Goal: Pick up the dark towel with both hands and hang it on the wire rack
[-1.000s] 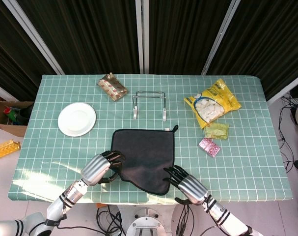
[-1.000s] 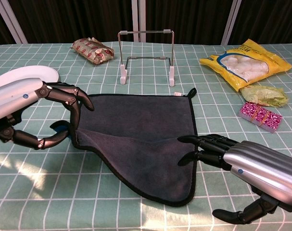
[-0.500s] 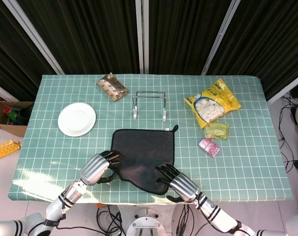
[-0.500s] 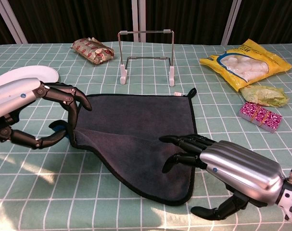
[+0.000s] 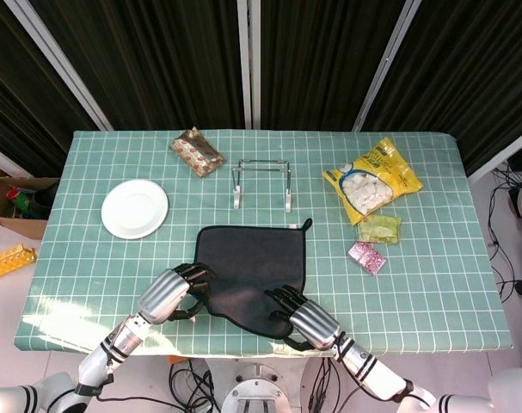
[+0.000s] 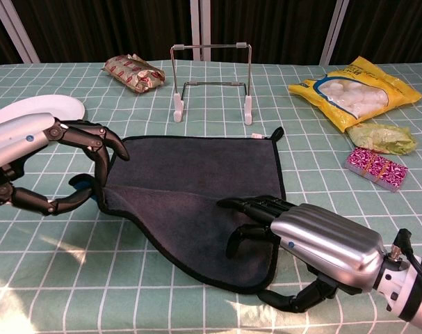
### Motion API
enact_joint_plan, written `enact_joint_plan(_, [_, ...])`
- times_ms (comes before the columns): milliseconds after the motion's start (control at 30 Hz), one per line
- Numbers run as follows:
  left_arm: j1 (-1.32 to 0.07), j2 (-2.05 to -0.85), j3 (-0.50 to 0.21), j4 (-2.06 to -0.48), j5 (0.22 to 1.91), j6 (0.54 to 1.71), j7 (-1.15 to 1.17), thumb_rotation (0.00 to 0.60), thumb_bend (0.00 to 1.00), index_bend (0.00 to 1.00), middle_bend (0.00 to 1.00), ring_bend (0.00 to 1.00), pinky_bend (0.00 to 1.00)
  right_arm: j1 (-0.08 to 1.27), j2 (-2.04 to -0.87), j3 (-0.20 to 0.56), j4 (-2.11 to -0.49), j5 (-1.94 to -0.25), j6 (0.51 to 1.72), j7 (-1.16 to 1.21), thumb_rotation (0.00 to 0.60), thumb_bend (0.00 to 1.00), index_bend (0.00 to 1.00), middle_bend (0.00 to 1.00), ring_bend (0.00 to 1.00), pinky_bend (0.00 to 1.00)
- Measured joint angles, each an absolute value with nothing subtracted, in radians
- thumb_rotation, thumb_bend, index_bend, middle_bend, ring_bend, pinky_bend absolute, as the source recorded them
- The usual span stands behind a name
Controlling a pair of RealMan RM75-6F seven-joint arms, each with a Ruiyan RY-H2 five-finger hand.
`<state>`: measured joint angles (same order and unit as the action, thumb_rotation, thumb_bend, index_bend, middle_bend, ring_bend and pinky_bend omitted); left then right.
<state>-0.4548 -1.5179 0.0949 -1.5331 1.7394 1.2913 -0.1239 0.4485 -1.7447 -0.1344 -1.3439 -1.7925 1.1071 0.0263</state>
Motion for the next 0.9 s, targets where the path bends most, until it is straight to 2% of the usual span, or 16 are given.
enact_joint_plan(67, [-0.454, -1.518, 0.095, -1.531, 1.739, 1.292, -0.127, 0.6, 0.52, 0.82, 0.3, 0.23, 0.33, 0.451, -1.746, -0.135, -1.344, -1.786, 1.102, 0.021, 0.6, 0.33, 0.37, 0.0, 0.0, 0.0])
enact_joint_plan(233, [-0.451, -1.518, 0.094, -1.528, 1.74, 1.298, -0.135, 0.6, 0.53, 0.82, 0.3, 0.23, 0.34, 0.456, -1.748, -0.139, -1.344, -1.777, 1.097, 0.011, 0.6, 0.47, 0.4, 0.0, 0.0, 0.0])
enact_joint_plan(567, [-0.448, -1.513, 0.093, -1.529, 1.744, 1.306, -0.143, 0.6, 0.53, 0.82, 0.3, 0.23, 0.33, 0.443, -1.759, -0.137, -1.321, -1.781, 1.158, 0.001, 0.6, 0.48, 0.54, 0.0, 0.0, 0.0])
enact_joint_plan(900, [-0.448, -1.509, 0.094, -1.536, 1.743, 1.31, -0.192, 0.6, 0.54, 0.82, 0.3, 0.23, 0.33, 0.414, -1.796, -0.114, -1.258, -1.789, 1.268, 0.022, 0.6, 0.47, 0.73, 0.0, 0.0, 0.0])
